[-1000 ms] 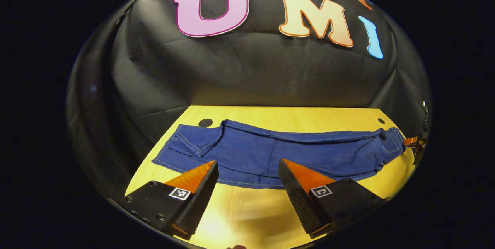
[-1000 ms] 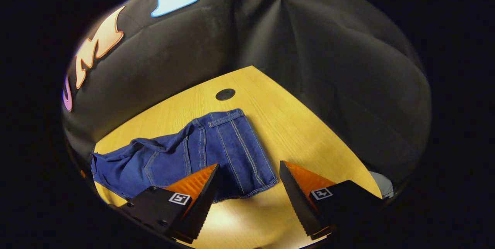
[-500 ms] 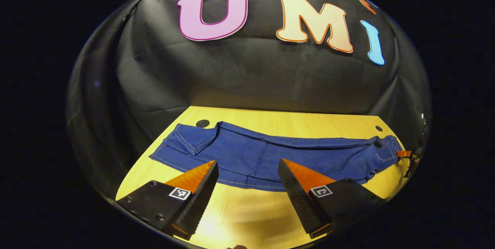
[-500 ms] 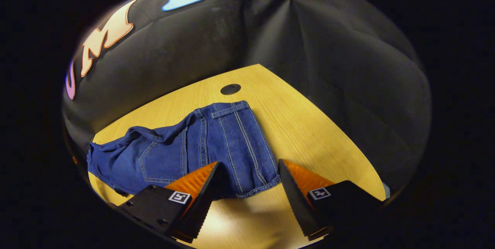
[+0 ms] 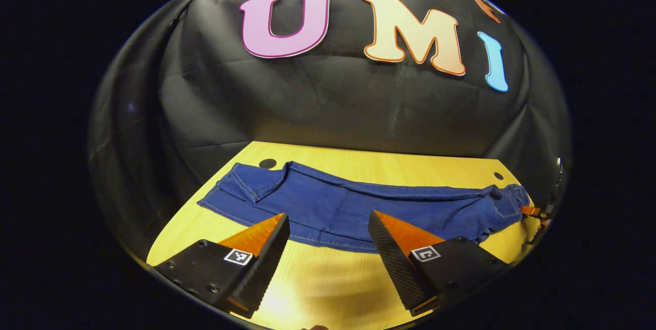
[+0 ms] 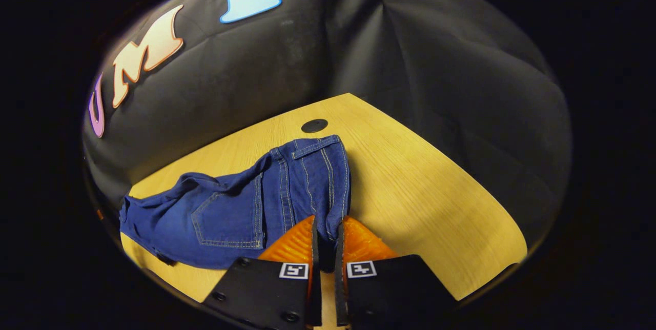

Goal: Grasp the waist and the cuffs of the jeans and fold them to make the two legs overlap; first hold the waist and fold one-third of the jeans toward the cuffs, then hold the cuffs and fold the remaining one-third in the same direction to finish folding.

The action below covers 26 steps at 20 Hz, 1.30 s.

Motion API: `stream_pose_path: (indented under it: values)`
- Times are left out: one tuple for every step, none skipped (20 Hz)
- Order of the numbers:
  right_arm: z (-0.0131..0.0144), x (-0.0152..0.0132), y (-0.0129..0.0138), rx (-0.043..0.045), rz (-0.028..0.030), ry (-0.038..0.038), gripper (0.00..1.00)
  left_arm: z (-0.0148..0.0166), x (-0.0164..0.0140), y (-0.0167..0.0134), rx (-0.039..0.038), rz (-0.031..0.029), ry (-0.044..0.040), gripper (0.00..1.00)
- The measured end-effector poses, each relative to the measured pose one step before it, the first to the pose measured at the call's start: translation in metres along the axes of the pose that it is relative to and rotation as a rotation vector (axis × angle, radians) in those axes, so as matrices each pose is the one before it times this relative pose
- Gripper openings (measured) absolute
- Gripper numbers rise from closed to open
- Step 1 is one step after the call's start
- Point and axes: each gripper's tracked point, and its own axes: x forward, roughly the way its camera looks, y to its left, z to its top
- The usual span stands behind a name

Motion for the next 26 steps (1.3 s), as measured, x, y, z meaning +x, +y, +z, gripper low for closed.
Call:
stream_pose_path:
  values:
    - [0.00164, -0.00083, -0.00103, -0.00035, -0.00656, -0.00592, 0.13, -0.00010, -0.00346, 0.00090, -0.00401, -0.00295, -0.00189, 0.96]
    - [0.00080, -0.00036, 0.00157, 0.02444, 0.00431, 0.00831, 0.13, 0.00115, -0.00218, 0.00114, -0.00743, -0.00302, -0.00624, 0.96]
    - [-0.00126, -0.00384, 0.00214, 0.02309, 0.00995, 0.00938, 0.11, 0.00061, -0.00112, 0.00187, -0.00588, -0.00177, -0.00237, 0.96]
    - [-0.00025, -0.00255, -0.00099, 0.01139, 0.00124, 0.00798, 0.09, -0.00083, -0.00095, 0.00242, -0.00538, 0.00075, -0.00198, 0.96]
    - [0.00351, 0.00332, 0.00041, 0.00704, -0.00757, -0.00484, 0.09, -0.00120, -0.00061, 0.00207, -0.00521, -0.00109, -0.00072, 0.96]
    - [0.00155, -0.00017, 0.00002, -0.00169, -0.01354, -0.00079, 0.04, -0.00053, 0.00023, 0.00128, -0.00467, -0.00571, 0.00202, 0.96]
    - [-0.00067, -0.00120, -0.00068, -0.00440, -0.01109, 0.00129, 0.04, -0.00093, 0.00032, 0.00103, -0.00162, -0.00863, 0.00312, 0.96]
    - [0.00291, -0.00378, 0.00068, 0.00621, -0.00660, -0.00253, 0.04, -0.00060, -0.00018, 0.00116, 0.00403, -0.00864, 0.00472, 0.96]
    - [0.00715, -0.00347, 0.00436, 0.01774, 0.00274, -0.01173, 0.04, -0.00017, 0.00106, 0.00194, 0.00821, -0.00913, 0.00271, 0.96]
    - [0.00891, -0.00660, 0.00529, 0.02421, 0.01580, -0.01788, 0.03, 0.00044, 0.00048, 0.00270, 0.00814, -0.01093, 0.00061, 0.96]
    - [0.00894, -0.00686, 0.00809, 0.03117, 0.02648, -0.02418, 0.03, 0.00056, 0.00123, 0.00163, 0.00526, -0.01674, -0.00011, 0.96]
    - [0.01056, -0.00910, 0.01053, 0.03093, 0.04324, -0.01983, 0.03, 0.00168, 0.00151, -0.00003, 0.00026, -0.02451, -0.00212, 0.96]
    - [0.00833, -0.00701, 0.01635, 0.02550, 0.04353, -0.01843, 0.03, 0.00083, 0.00291, -0.00032, -0.00106, -0.02458, -0.00214, 0.96]
    - [0.00728, -0.00578, 0.01868, 0.02287, 0.04134, -0.01258, 0.03, -0.00002, 0.00279, 0.00084, -0.00006, -0.01777, 0.00322, 0.96]
    - [0.00728, -0.00167, 0.02296, 0.02324, 0.04172, -0.01281, 0.03, 0.00134, 0.00247, 0.00020, 0.00082, -0.01945, 0.00074, 0.96]
    - [0.00548, -0.00285, 0.02348, 0.02188, 0.04482, -0.01234, 0.03, 0.00327, 0.00366, 0.00071, 0.00143, -0.02108, -0.00522, 0.96]
    - [0.00162, -0.00325, 0.02335, 0.01546, 0.04725, -0.01087, 0.03, 0.00232, 0.00339, -0.00017, 0.00242, -0.01690, -0.00202, 0.96]
    - [-0.00083, -0.00332, 0.02480, 0.00869, 0.04502, -0.00899, 0.03, 0.00230, 0.00383, 0.00000, 0.00107, -0.01805, -0.00345, 0.96]
    - [-0.00252, 0.00049, 0.02737, 0.00247, 0.04978, -0.00090, 0.03, 0.00282, 0.00280, -0.00063, -0.00405, -0.02064, -0.00154, 0.96]
    - [-0.00279, 0.00191, 0.02845, -0.00220, 0.05096, -0.00034, 0.03, 0.00208, 0.00180, -0.00130, -0.00180, -0.01968, -0.00187, 0.96]
    - [-0.00639, 0.00070, 0.02838, -0.00533, 0.04958, 0.00637, 0.03, 0.00288, 0.00324, 0.00009, -0.00086, -0.01554, -0.00259, 0.96]
    - [-0.00655, 0.00273, 0.02728, -0.01120, 0.04780, 0.01061, 0.03, 0.00193, 0.00231, 0.00007, -0.00067, -0.01489, -0.00449, 0.96]
    - [-0.00778, 0.00531, 0.02655, -0.01164, 0.04609, 0.01203, 0.05, 0.00209, 0.00254, 0.00110, -0.00504, -0.01072, -0.00302, 0.96]
    - [-0.01022, 0.00598, 0.02503, -0.01770, 0.04442, 0.02140, 0.05, 0.00154, 0.00125, 0.00053, -0.00953, -0.01262, -0.00403, 0.96]
    - [-0.01326, 0.00646, 0.02309, -0.02420, 0.03961, 0.02056, 0.03, 0.00115, 0.00100, 0.00156, -0.01393, -0.00734, -0.00425, 0.96]
    - [-0.01952, 0.00984, 0.02166, -0.02746, 0.03189, 0.03035, 0.03, 0.00025, 0.00332, 0.00142, -0.01577, -0.01061, 0.00182, 0.94]
